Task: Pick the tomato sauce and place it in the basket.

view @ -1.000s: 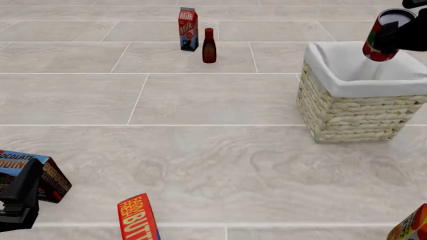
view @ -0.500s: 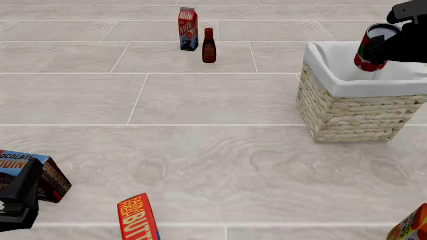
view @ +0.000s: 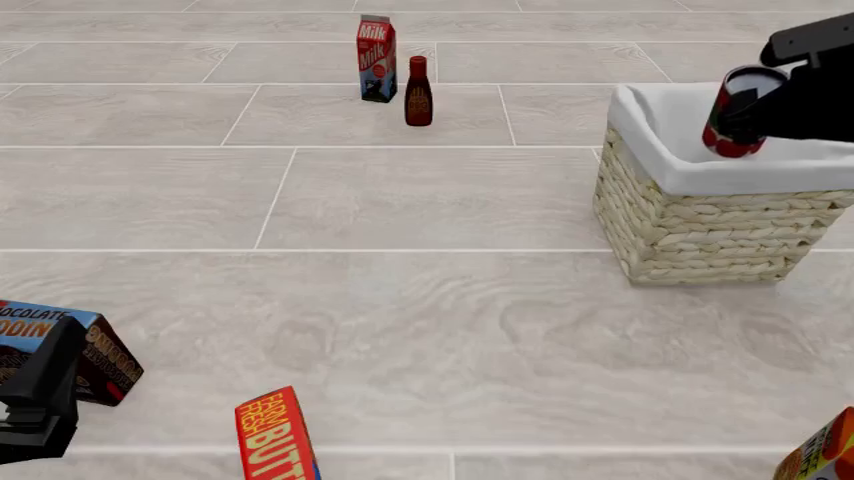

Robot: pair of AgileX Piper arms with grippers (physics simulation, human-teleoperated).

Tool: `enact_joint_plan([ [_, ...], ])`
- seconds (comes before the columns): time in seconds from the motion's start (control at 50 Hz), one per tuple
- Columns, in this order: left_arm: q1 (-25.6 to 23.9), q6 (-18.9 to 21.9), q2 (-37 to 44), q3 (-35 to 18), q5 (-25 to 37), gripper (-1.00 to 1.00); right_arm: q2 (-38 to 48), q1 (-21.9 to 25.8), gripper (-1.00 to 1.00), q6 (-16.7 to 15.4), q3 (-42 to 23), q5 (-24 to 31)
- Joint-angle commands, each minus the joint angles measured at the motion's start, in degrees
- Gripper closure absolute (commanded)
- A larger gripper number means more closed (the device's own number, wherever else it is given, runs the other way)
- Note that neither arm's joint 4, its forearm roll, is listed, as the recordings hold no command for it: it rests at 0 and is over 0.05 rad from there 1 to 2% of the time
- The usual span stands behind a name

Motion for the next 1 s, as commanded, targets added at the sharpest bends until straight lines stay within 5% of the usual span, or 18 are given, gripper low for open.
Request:
enact_joint_plan([
  [0.02,0.00,0.00,0.00,0.00,0.00,-1.00,0.86,0.06,1.00,1.06,-0.06,-0.61],
  [0.48,0.00,0.00,0.00,0.00,0.00,-1.00,1.58,0.89,1.00,1.63,-0.52,-0.59],
  [0.5,0.00,0.00,0.00,0.00,0.00,-1.00,1.48,0.83,-1.00,1.46,-0.32,-0.76],
  [1.0,0.00,0.00,0.00,0.00,0.00,-1.00,0.76,1.10,-1.00,3.16,-1.61,0.80],
])
